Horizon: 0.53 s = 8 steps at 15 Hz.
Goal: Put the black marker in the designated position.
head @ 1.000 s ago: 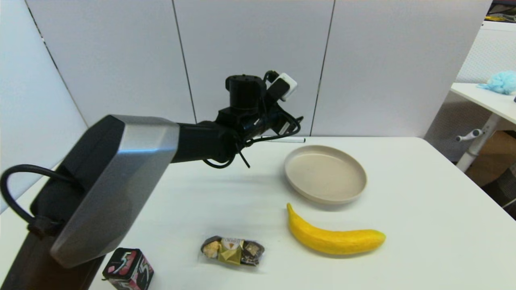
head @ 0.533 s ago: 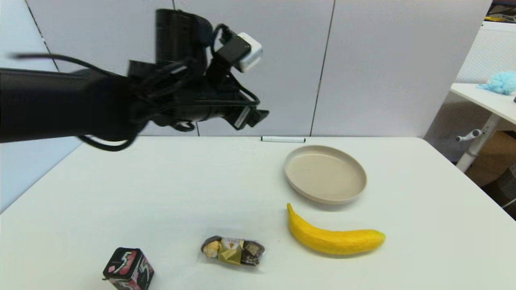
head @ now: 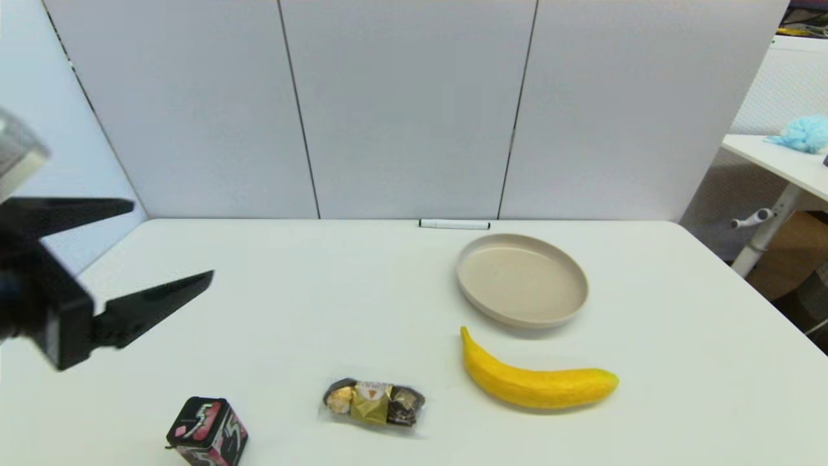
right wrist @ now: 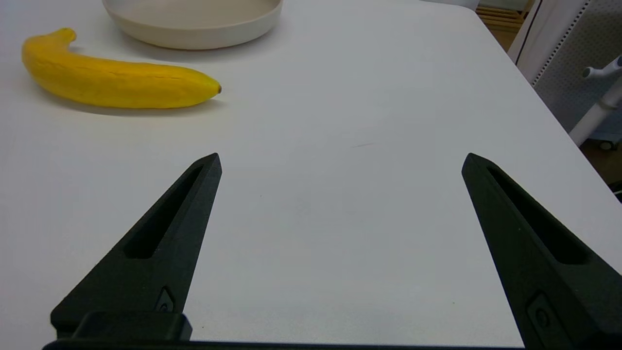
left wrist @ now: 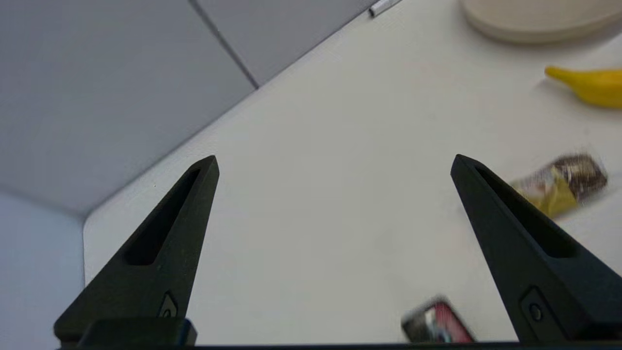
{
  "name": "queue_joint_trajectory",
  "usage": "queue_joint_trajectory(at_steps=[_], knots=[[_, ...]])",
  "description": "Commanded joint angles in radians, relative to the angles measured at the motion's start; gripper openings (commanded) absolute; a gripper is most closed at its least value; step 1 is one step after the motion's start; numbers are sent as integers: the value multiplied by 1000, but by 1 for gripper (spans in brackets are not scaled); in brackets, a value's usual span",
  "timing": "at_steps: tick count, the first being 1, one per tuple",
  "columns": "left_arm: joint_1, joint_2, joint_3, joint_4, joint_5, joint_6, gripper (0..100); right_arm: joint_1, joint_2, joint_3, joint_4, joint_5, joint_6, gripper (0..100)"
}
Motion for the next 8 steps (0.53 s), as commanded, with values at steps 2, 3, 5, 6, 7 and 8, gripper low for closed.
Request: queue_joint_trajectory(at_steps=[2,3,5,6,7,8], knots=[[132,-497,381,-96,1,-155,100,0,1,0,0,1,-1,100],[168,-543,418,-123,1,-178,100,0,1,0,0,1,-1,100],[275,-592,465,-189,-5,-183,100,0,1,0,0,1,-1,100],[324,-620,504,-229,-39,-183,100,0,1,0,0,1,-1,100],[369,-661,563,-260,-104,-189,100,0,1,0,0,1,-1,100],[389,-693,593,-265,-131,-194,100,0,1,0,0,1,-1,100]])
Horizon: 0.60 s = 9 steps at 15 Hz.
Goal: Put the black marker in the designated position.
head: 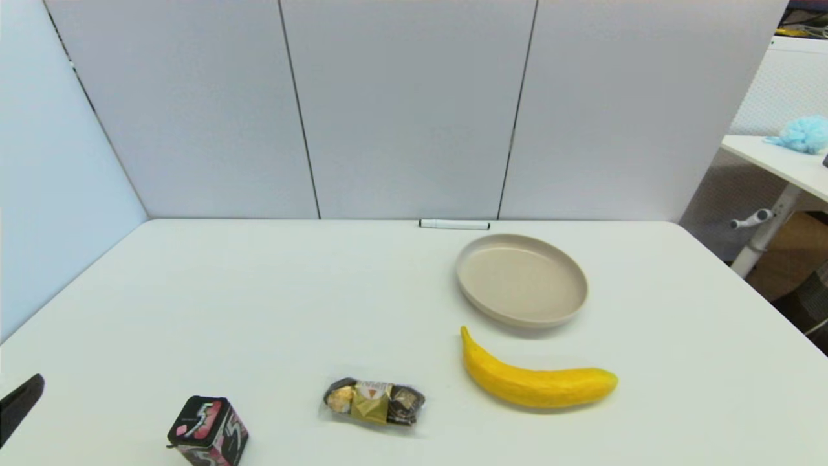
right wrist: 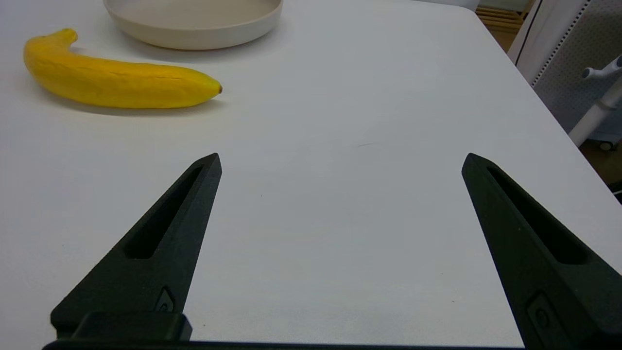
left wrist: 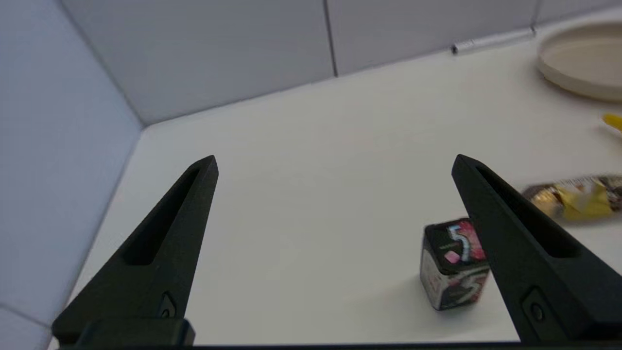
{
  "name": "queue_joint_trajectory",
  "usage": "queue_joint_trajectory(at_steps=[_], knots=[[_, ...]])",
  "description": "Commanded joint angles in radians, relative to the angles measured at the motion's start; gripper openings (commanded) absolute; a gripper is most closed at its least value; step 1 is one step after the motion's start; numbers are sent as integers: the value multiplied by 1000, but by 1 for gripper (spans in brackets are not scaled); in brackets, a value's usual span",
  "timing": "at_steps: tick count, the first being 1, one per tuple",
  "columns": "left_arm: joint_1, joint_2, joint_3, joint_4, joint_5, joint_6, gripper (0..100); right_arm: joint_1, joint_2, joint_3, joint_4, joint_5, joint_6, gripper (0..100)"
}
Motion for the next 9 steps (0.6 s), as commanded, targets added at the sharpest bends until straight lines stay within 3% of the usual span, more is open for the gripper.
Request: queue_joint_trajectory(at_steps=[1,6,9], knots=[[136,-165,189,-103,-126,-22,100,0,1,0,0,1,-1,100],[225,-193,289,-157,-221,-16,100,0,1,0,0,1,-1,100],[257,-282,389,-159,-226,-19,100,0,1,0,0,1,-1,100]])
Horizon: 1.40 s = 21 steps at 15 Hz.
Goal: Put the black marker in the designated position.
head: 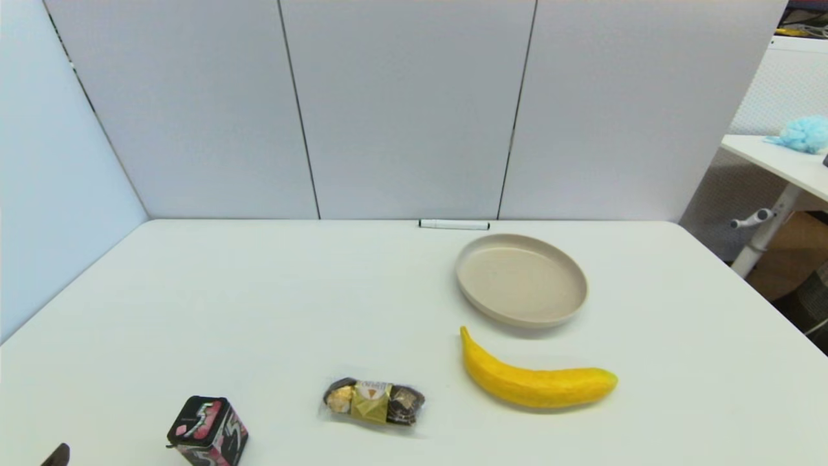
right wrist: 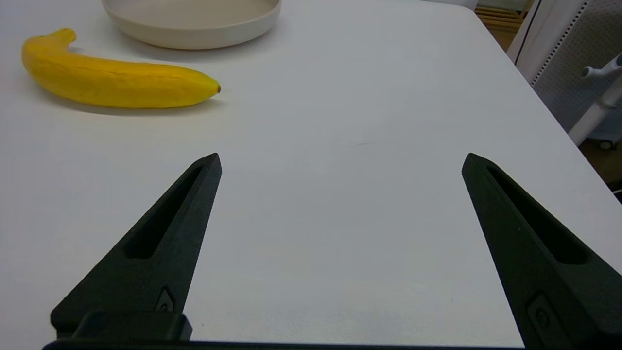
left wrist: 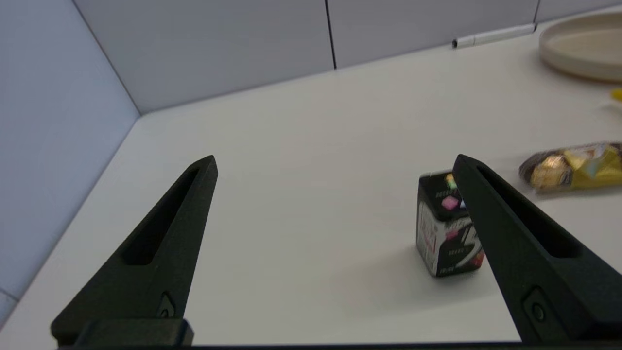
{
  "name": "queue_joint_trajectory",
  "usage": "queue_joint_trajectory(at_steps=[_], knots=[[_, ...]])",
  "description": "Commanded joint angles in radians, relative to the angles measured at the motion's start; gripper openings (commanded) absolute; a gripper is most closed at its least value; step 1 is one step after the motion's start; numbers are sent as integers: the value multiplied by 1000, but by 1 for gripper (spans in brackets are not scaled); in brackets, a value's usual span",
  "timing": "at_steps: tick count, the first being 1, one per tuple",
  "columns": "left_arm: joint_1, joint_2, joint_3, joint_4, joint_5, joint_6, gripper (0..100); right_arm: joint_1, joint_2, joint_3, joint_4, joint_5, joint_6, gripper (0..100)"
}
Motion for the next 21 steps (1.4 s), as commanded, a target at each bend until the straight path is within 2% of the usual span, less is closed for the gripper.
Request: queue_joint_trajectory(at_steps=[1,5,11,14,15,16,21], knots=[[44,-141,98,30,-10,-3,100,0,1,0,0,1,-1,100],[47,-262,95,253,58,-7,100,0,1,0,0,1,-1,100],[47,-262,98,233,58,-33,100,0,1,0,0,1,-1,100],[47,-262,98,231,70,-147,100,0,1,0,0,1,-1,100],[47,-262,98,230,111,-182,100,0,1,0,0,1,-1,100],[47,-262,98,230,113,-198,100,0,1,0,0,1,-1,100],[47,-262,98,230,113,-196,100,0,1,0,0,1,-1,100]])
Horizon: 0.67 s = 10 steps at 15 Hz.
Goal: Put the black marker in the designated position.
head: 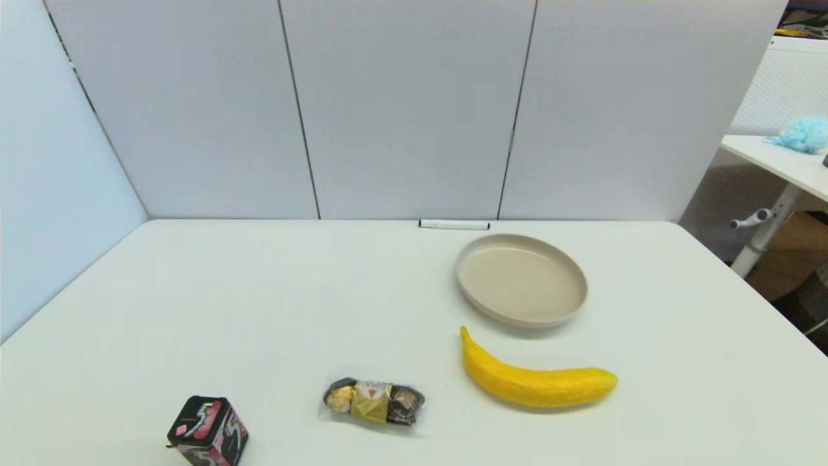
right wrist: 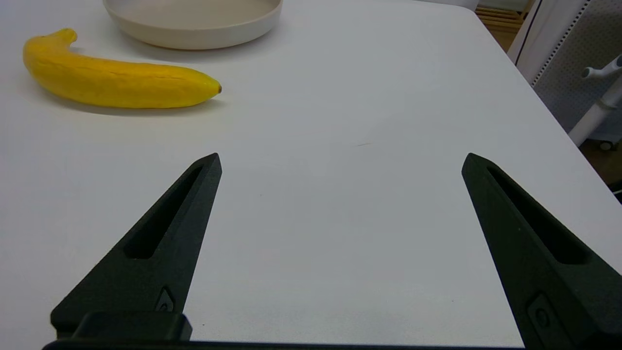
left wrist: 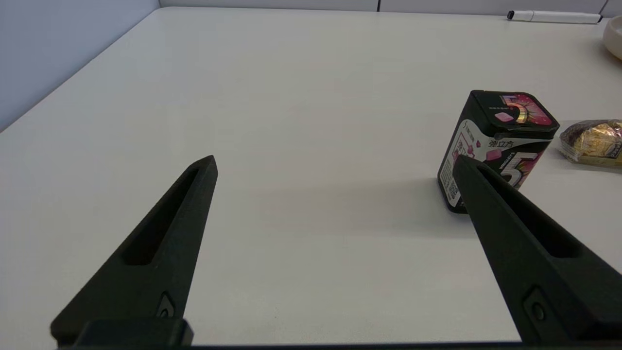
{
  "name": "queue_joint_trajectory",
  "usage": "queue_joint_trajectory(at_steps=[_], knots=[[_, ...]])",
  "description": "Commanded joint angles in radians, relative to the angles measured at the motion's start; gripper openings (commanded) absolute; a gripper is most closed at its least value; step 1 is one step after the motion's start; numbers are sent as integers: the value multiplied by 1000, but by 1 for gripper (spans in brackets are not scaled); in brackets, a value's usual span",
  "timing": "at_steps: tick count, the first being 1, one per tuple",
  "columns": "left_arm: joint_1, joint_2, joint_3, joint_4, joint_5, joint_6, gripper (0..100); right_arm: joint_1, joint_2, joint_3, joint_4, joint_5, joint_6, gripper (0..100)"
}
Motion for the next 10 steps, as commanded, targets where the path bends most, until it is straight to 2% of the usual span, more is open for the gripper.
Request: queue_joint_trajectory(at_steps=[1,10], knots=[[0,3,0,-1,0,0,100,0,1,0,0,1,-2,100],[0,3,0,1,0,0,100,0,1,0,0,1,-2,100]])
